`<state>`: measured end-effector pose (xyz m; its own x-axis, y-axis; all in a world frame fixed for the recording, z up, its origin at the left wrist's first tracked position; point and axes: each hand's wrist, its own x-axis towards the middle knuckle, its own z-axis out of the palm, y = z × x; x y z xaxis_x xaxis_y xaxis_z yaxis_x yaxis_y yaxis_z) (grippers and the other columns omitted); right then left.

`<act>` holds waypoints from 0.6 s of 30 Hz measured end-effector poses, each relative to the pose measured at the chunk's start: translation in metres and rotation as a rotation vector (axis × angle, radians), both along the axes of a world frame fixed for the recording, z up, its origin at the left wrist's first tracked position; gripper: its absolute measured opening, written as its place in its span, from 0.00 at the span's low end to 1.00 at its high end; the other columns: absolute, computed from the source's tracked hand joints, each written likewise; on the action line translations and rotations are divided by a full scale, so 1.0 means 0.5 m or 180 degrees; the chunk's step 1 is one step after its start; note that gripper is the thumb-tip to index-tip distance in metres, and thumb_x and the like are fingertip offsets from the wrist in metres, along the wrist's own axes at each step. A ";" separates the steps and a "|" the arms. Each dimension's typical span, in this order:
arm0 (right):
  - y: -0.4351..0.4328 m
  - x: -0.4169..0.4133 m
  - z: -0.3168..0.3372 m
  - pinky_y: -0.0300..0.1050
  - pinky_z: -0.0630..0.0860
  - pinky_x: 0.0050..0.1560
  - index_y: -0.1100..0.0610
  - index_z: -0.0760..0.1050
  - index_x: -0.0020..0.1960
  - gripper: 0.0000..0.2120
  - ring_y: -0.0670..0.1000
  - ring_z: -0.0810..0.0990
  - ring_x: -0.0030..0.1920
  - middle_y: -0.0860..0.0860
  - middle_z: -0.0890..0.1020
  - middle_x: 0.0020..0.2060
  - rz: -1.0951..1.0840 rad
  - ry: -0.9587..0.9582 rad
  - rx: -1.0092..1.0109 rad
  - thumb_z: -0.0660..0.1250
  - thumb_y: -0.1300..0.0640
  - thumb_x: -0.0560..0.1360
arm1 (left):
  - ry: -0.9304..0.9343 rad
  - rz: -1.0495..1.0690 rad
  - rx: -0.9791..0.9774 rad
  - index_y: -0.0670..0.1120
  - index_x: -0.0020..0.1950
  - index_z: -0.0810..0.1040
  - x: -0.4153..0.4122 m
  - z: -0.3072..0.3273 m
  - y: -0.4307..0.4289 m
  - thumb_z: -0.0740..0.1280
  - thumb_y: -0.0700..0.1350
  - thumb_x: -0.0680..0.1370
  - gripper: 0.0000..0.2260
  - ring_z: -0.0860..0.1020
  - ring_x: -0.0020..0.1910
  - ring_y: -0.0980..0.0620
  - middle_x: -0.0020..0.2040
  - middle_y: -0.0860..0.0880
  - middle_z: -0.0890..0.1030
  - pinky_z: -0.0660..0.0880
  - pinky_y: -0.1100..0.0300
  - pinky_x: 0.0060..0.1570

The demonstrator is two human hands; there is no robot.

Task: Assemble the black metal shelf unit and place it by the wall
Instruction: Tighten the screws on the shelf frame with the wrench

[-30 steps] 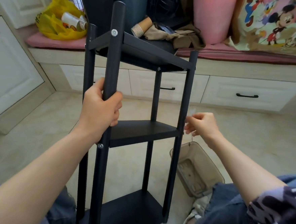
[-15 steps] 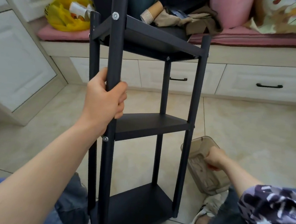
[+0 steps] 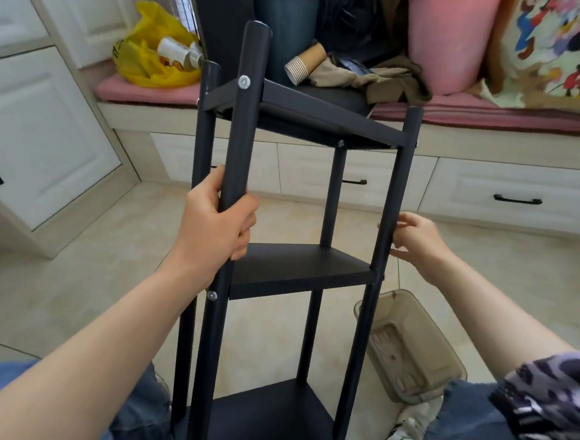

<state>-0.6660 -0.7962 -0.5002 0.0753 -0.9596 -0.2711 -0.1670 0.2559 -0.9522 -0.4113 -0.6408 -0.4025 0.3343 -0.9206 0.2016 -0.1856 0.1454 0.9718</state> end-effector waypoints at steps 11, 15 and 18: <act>0.003 -0.013 0.130 0.61 0.80 0.53 0.58 0.68 0.70 0.20 0.59 0.82 0.56 0.58 0.83 0.54 0.0304 -0.0105 -0.0227 0.66 0.65 0.79 | -0.0131 -0.0101 -0.0166 0.46 0.45 0.70 0.014 -0.001 0.026 0.69 0.42 0.81 0.09 0.64 0.22 0.51 0.29 0.47 0.67 0.64 0.61 0.21; -0.002 -0.008 0.154 0.63 0.81 0.50 0.59 0.66 0.69 0.20 0.57 0.83 0.53 0.61 0.82 0.52 0.0194 -0.0113 -0.0247 0.65 0.68 0.79 | -0.0229 -0.0086 -0.0162 0.41 0.48 0.69 0.036 -0.002 0.009 0.69 0.42 0.81 0.09 0.64 0.22 0.50 0.29 0.47 0.67 0.65 0.59 0.22; -0.010 -0.009 0.173 0.64 0.80 0.50 0.58 0.68 0.65 0.17 0.56 0.82 0.54 0.59 0.81 0.52 0.0163 -0.0126 -0.0448 0.64 0.69 0.79 | -0.0449 -0.0051 -0.0085 0.40 0.50 0.71 0.060 -0.001 -0.011 0.69 0.41 0.80 0.08 0.68 0.23 0.50 0.29 0.48 0.70 0.72 0.56 0.27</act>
<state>-0.6703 -0.8010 -0.4138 0.1332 -0.9825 -0.1302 -0.1380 0.1117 -0.9841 -0.3812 -0.6463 -0.4029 0.2863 -0.9193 0.2700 -0.3176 0.1748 0.9320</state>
